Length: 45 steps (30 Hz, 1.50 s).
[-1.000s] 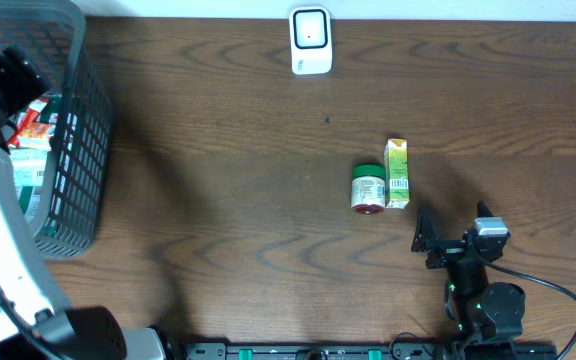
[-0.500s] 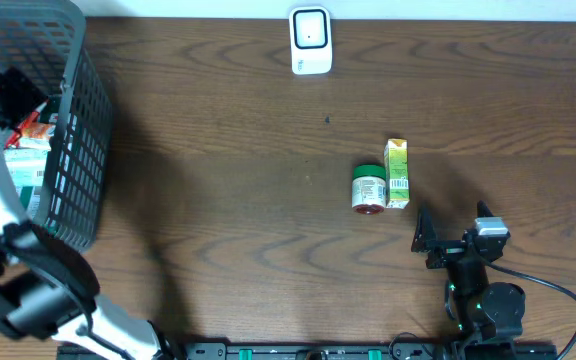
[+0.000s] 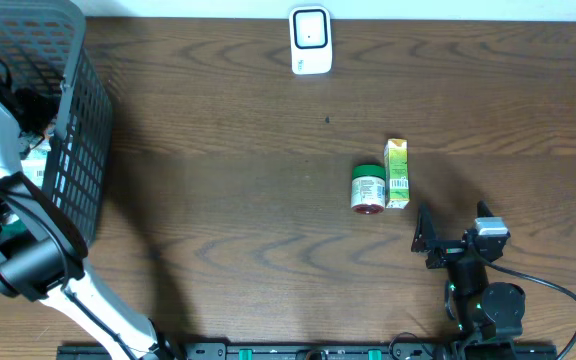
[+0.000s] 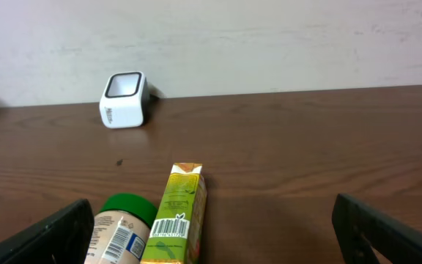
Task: Scan the item barcode
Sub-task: 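Move the left gripper back over the grey basket, then grasp the small orange juice box in the basket with left gripper, then carry the orange box toward the scanner and lower it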
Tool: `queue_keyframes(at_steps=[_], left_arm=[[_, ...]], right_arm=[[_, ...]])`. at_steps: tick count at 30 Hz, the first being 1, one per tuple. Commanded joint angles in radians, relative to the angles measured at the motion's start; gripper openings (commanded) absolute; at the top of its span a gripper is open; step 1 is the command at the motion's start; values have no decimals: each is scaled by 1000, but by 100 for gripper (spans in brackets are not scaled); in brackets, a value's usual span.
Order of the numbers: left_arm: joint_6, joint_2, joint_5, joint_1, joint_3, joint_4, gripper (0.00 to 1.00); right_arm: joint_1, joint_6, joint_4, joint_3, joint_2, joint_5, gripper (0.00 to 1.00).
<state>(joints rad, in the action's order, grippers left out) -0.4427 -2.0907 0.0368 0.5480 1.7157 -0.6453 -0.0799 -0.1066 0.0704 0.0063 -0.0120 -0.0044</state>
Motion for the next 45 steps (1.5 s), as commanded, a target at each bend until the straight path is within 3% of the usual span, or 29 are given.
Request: queue_keyframes(at_steps=[1, 3, 5, 8, 14, 24, 27, 31, 35, 39, 45], left_arm=[[-53, -55, -53, 2, 16, 3, 75], [-53, -68, -53, 2, 16, 4, 74], [-53, -74, -53, 1, 16, 5, 58], [-52, -73, -52, 1, 16, 8, 41], [-49, -5, -53, 8, 20, 26, 28], [-49, 378, -16, 20, 21, -1, 28], [-39, 509, 108, 7, 21, -112, 28], [107, 617, 373, -41, 19, -277, 28], [277, 650, 604, -186, -20, -410, 28], [351, 619, 626, -396, -118, -416, 28], [360, 490, 635, -668, -277, -282, 28]], right_arm=[[-7, -12, 4, -1, 3, -1, 99], [-7, -12, 4, -1, 3, -1, 99], [-7, -12, 4, -1, 3, -1, 99], [-7, -12, 4, -1, 3, -1, 99], [-7, -12, 4, -1, 3, -1, 99], [-7, -12, 4, -1, 3, -1, 99], [-7, -12, 4, -1, 3, -1, 99], [-7, -12, 4, -1, 3, -1, 99], [-7, -12, 4, -1, 3, -1, 99], [-7, -12, 4, -1, 3, -1, 99], [-7, -12, 4, -1, 3, -1, 99]])
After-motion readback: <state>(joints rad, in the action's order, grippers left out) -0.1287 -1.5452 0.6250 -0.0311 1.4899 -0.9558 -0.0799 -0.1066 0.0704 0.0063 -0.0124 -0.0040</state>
